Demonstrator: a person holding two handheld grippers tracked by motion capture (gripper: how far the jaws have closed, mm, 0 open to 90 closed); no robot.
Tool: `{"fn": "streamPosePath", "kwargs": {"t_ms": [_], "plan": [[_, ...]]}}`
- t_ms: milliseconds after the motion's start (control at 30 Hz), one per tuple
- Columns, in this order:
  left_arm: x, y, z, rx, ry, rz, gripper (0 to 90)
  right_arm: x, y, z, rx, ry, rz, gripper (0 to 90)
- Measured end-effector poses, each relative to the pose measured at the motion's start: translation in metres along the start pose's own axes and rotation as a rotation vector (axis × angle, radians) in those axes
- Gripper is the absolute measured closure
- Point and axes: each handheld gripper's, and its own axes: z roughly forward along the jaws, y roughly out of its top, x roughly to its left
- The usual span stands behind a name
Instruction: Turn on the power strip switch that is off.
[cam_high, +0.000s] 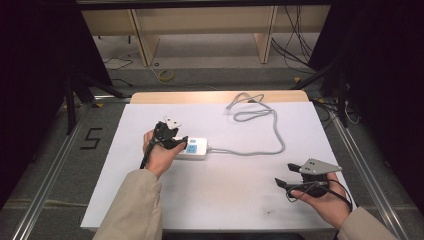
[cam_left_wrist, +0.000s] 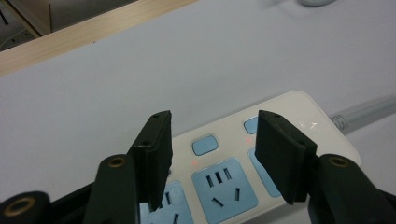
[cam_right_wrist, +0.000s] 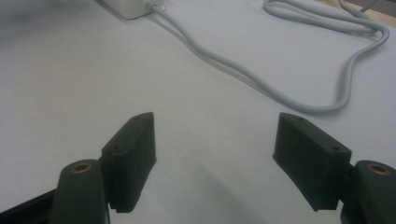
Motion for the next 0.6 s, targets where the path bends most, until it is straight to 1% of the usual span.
{"fn": "streamPosePath", "kwargs": {"t_ms": [100, 200, 267, 367, 400, 533, 600], "plan": [[-0.001, -0.0013, -0.0013, 0.005, -0.006, 0.005, 43.8, -0.0003, 0.0001, -0.0002, -0.001, 0.0, -0.001, 30.1], [-0.0014, -0.0021, -0.0025, 0.006, 0.0, 0.022, 41.8, -0.0002, 0.0, -0.0001, 0.0, 0.0, 0.0, 30.1], [-0.0017, -0.0028, -0.004, 0.007, -0.009, 0.016, 40.9, -0.0002, -0.0001, 0.0, 0.0, 0.001, 0.0, 30.1], [-0.0033, -0.0037, -0.0063, 0.002, -0.01, 0.029, 39.8, -0.0004, 0.0, 0.0, -0.001, 0.0, -0.001, 30.1], [-0.004, -0.004, -0.0069, 0.0, -0.012, 0.025, 39.3, -0.0004, 0.0, -0.0001, -0.001, 0.001, 0.0, 30.1], [-0.006, -0.0058, -0.0097, -0.003, -0.026, 0.034, 37.3, -0.0006, 0.0, -0.0001, -0.001, 0.0, 0.0, 30.1], [-0.0066, -0.0077, -0.0103, 0.001, -0.024, 0.047, 35.8, -0.0007, 0.0, -0.0001, -0.001, 0.0, 0.0, 30.1]]}}
